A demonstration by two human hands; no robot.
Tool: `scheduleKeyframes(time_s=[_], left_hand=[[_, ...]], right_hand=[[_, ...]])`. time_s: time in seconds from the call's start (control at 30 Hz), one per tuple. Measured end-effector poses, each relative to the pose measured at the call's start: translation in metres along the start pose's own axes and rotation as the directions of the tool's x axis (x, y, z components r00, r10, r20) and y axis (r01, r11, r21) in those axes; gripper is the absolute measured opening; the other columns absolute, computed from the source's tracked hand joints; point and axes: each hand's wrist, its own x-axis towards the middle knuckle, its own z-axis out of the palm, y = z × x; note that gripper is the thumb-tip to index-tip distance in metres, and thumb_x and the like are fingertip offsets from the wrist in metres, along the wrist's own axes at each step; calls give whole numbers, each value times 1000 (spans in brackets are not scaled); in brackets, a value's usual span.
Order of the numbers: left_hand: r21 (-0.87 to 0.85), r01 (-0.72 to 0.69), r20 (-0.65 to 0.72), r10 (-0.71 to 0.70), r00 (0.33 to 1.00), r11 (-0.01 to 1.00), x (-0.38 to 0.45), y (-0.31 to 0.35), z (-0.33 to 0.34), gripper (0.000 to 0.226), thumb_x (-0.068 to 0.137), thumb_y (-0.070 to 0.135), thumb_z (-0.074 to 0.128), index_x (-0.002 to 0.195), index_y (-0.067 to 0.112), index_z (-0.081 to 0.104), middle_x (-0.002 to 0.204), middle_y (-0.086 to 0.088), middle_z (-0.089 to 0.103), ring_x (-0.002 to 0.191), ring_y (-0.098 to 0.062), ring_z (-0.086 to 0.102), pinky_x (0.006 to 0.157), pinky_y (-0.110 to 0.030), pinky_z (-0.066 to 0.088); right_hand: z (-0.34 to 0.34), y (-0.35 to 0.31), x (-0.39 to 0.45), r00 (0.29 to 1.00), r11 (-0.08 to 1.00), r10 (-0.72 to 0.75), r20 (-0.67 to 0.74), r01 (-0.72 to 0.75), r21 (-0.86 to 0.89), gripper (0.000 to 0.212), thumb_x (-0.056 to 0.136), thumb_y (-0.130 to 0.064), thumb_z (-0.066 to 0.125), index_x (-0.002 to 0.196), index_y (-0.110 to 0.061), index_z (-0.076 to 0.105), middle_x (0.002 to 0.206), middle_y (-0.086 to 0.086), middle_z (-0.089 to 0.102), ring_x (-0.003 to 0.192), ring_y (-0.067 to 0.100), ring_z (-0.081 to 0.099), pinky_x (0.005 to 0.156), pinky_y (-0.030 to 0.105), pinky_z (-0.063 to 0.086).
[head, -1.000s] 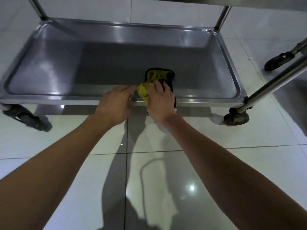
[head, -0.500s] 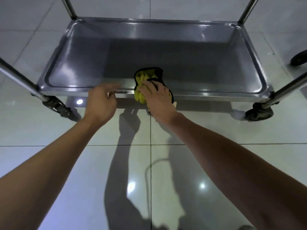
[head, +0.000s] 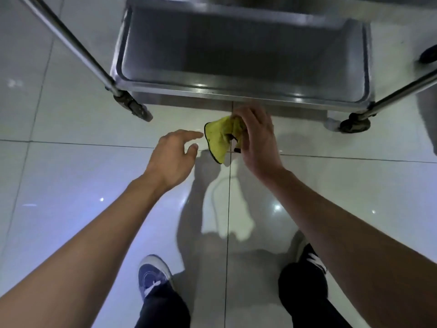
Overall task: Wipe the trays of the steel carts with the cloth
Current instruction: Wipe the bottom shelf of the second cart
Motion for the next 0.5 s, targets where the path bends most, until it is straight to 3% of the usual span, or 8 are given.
scheduleKeyframes(time_s=[0.17, 0.3, 0.33, 0.4, 0.5], left_hand=[[41, -38, 52, 36, 998, 998, -71, 49, -72, 36, 100, 19, 53, 135, 26, 62, 138, 3, 60, 129, -21, 50, 109, -35, 40], [10, -146, 178, 142, 974, 989, -129, 126, -118, 49, 94, 32, 64, 142, 31, 53, 142, 8, 56, 132, -16, 44, 103, -25, 33], [-8, -190, 212, 188, 959, 982, -143, 149, -127, 56, 91, 35, 68, 144, 31, 51, 143, 9, 55, 132, -15, 43, 103, -26, 34], [-39, -243, 268, 244, 932, 969, -167, 195, -144, 64, 86, 37, 73, 145, 33, 49, 141, 10, 56, 131, -17, 43, 107, -32, 38], [-16, -260, 261, 255, 931, 965, -189, 253, -171, 36, 87, 34, 61, 123, 34, 63, 105, 7, 72, 112, -24, 55, 94, -44, 49]], right_hand=[[-90, -86, -55, 991, 989, 125, -40, -122, 79, 46, 75, -1, 38, 113, -7, 63, 125, 10, 55, 106, 30, 53, 88, 48, 50], [-178, -168, -90, 970, 959, 245, 15, -244, 141, 47, 79, -4, 39, 119, -7, 62, 132, 11, 51, 118, 29, 50, 98, 43, 48], [-200, -186, -98, 966, 956, 258, 29, -259, 137, 47, 79, -7, 39, 121, -7, 62, 134, 10, 50, 120, 29, 50, 100, 37, 48], [-244, -216, -110, 959, 948, 282, 40, -284, 144, 50, 79, -9, 38, 122, -8, 62, 138, 9, 49, 124, 28, 48, 96, 11, 43], [-303, -247, -121, 950, 931, 313, 10, -309, 193, 48, 79, -7, 40, 122, -7, 63, 138, 9, 50, 124, 28, 48, 86, -3, 36]])
